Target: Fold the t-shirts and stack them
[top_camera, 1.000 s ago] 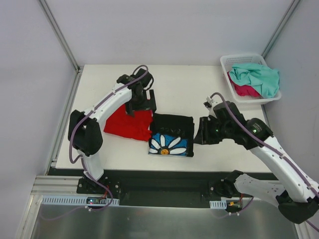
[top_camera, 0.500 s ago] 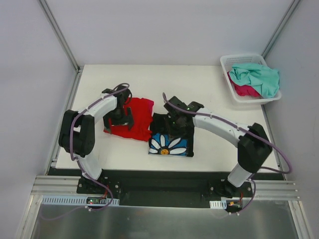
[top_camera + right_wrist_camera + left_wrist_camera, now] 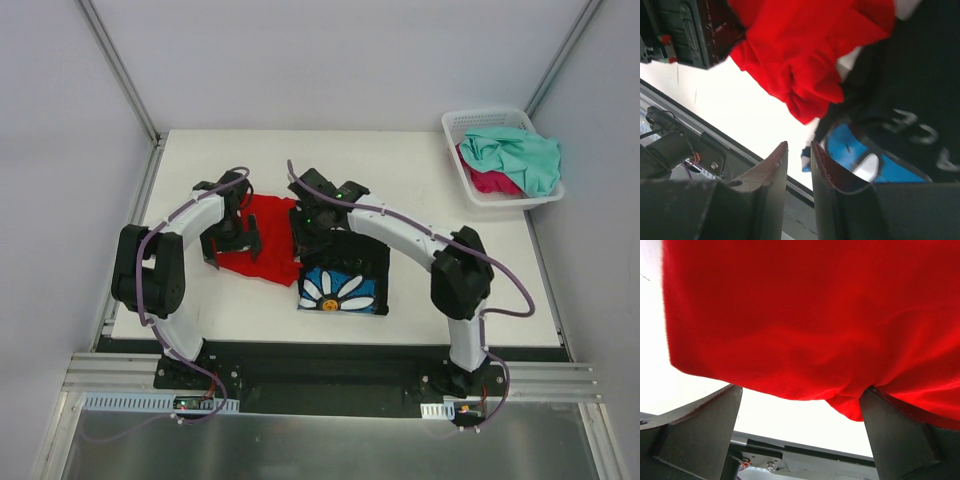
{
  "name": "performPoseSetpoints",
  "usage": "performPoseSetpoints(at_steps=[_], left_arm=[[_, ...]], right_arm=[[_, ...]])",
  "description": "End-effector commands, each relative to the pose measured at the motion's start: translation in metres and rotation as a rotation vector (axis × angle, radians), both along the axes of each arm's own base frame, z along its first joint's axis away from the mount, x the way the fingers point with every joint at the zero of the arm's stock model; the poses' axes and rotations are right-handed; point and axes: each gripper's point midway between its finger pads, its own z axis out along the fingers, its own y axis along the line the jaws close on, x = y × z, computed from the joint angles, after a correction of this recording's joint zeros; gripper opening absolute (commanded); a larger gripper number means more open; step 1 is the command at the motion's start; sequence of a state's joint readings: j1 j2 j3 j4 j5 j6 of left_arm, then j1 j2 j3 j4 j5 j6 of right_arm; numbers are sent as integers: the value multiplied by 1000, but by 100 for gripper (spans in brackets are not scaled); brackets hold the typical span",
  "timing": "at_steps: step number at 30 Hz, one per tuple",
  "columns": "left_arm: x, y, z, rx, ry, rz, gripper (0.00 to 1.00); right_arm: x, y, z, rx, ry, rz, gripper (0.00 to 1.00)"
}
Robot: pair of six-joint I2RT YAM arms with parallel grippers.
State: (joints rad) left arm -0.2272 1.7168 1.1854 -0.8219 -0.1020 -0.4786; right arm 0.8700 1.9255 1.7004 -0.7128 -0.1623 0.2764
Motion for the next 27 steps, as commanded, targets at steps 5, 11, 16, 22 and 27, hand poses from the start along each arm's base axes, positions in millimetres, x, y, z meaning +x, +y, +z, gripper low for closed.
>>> performPoseSetpoints(at_steps=[5,11,16,22,27], left_arm=[[2,-16,11,-84,-25,-10,99],[4,-17,18,-97,-47,-12,99],[2,-19,18,-106,-40,-11,99],[1,-17,21,-97,-45,-16,99],[1,-17,26,-98,-50,-20,99]], right_arm=[[-8,72,-7,148,76,119,28],[-4,90,-11,191,90,141,28],[0,99,-22,213,89,166,27],[4,104,-50,205,132,156,27],[4,101,-69,200,151,137,27]])
